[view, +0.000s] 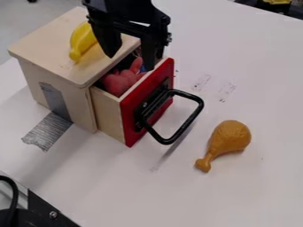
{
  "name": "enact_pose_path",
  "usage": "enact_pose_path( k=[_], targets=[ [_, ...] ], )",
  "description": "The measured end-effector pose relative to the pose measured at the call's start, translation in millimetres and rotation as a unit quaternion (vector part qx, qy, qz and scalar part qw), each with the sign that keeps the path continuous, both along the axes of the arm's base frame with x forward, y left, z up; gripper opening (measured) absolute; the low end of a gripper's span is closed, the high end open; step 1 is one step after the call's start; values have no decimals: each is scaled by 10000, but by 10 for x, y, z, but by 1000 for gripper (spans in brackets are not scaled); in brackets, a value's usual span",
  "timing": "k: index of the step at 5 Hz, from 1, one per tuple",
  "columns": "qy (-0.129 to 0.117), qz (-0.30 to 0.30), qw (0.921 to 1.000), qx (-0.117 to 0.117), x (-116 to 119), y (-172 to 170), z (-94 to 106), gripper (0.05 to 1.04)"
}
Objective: Closed the drawer
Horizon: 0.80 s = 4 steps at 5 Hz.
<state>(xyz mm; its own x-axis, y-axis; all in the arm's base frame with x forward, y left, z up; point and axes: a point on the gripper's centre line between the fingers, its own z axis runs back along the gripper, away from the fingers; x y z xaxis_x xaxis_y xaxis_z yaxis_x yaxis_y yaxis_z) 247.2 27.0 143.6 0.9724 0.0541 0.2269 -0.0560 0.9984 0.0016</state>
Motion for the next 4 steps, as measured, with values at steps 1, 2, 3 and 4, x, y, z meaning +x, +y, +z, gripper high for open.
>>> enact_pose_path(
  k=[1, 2, 3, 4],
  targets=[
    [137, 7, 9999, -18, -29, -3, -69, 993],
    [398, -112, 9991, -80, 68, -244, -298, 993],
    [593, -365, 9976, -67, 133, -508, -521, 993],
    [722, -577, 9957, -29, 176, -678, -720, 993]
  ],
)
